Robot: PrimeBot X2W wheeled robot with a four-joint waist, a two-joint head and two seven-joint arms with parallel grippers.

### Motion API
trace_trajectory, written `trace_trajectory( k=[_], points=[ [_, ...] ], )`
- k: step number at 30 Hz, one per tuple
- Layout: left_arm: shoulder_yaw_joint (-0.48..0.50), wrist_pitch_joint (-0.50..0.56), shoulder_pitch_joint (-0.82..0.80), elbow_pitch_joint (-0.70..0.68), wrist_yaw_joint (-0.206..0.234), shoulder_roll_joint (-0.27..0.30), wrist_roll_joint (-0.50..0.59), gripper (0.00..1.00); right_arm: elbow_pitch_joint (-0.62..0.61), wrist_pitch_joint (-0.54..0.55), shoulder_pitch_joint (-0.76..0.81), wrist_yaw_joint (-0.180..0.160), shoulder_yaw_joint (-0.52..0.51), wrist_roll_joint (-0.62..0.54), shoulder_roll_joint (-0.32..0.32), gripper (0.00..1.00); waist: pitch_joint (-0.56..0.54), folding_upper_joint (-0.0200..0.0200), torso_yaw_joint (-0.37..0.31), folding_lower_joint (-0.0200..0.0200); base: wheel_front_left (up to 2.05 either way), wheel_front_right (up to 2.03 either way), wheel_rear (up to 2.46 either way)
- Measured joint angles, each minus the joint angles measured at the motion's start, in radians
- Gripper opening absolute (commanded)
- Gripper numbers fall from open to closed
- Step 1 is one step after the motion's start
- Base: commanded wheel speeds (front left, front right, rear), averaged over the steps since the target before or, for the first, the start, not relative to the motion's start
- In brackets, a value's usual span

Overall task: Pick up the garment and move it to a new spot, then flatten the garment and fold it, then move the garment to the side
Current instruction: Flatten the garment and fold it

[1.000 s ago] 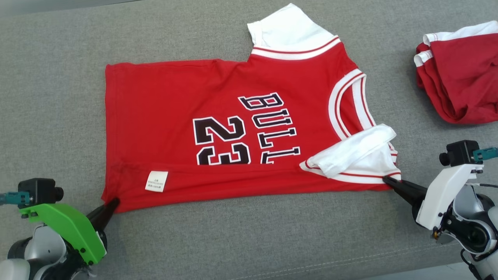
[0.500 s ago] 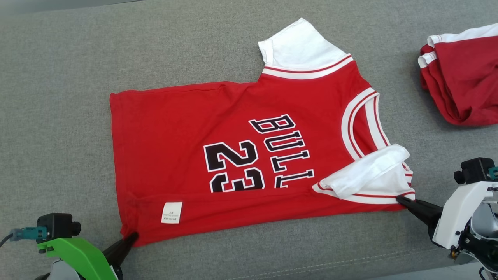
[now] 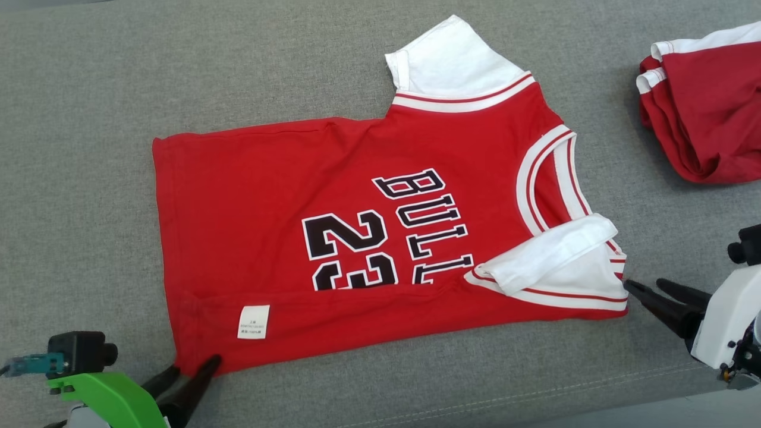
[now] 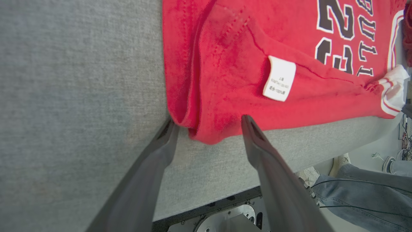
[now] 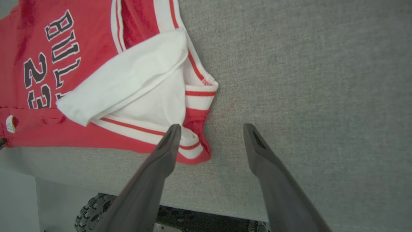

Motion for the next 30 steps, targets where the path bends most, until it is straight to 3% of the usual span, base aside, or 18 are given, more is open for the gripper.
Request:
trace_trajectory(
  k=[7, 12, 15, 22, 30],
  points=[
    [0.053, -0.009, -0.027, -0.091, 0.01, 0.087, 0.066, 1.0, -0.149, -0.033, -0.109, 0.001, -0.066, -0.057, -0.048, 1.0, 0.036, -0.0001, -0.004, 0.0, 0.0, 0.0, 0.0],
    [0.04, 0.037, -0.2, -0.144, -0.007, 0.116, 0.063, 1.0, -0.192, -0.034, -0.28, -0.003, -0.07, -0.105, -0.053, 1.0, 0.075, 0.0, 0.003, 0.0, 0.0, 0.0, 0.0],
    [0.026, 0.074, -0.313, -0.146, -0.012, 0.14, 0.06, 1.0, -0.187, -0.033, -0.396, -0.024, -0.066, -0.141, -0.049, 1.0, 0.105, 0.0, 0.011, 0.0, 0.0, 0.0, 0.0],
    [-0.018, 0.157, -0.547, -0.088, -0.019, 0.167, 0.061, 1.0, -0.107, -0.015, -0.655, -0.078, 0.016, -0.216, 0.027, 1.0, 0.19, -0.0001, 0.033, 0.0, 0.0, 0.0, 0.0],
    [-0.011, 0.199, -0.722, 0.012, -0.005, 0.149, 0.035, 1.0, 0.002, -0.005, -0.859, -0.079, 0.119, -0.278, 0.121, 1.0, 0.299, -0.0001, 0.053, 0.0001, 0.0, 0.0, 0.0]
  ],
)
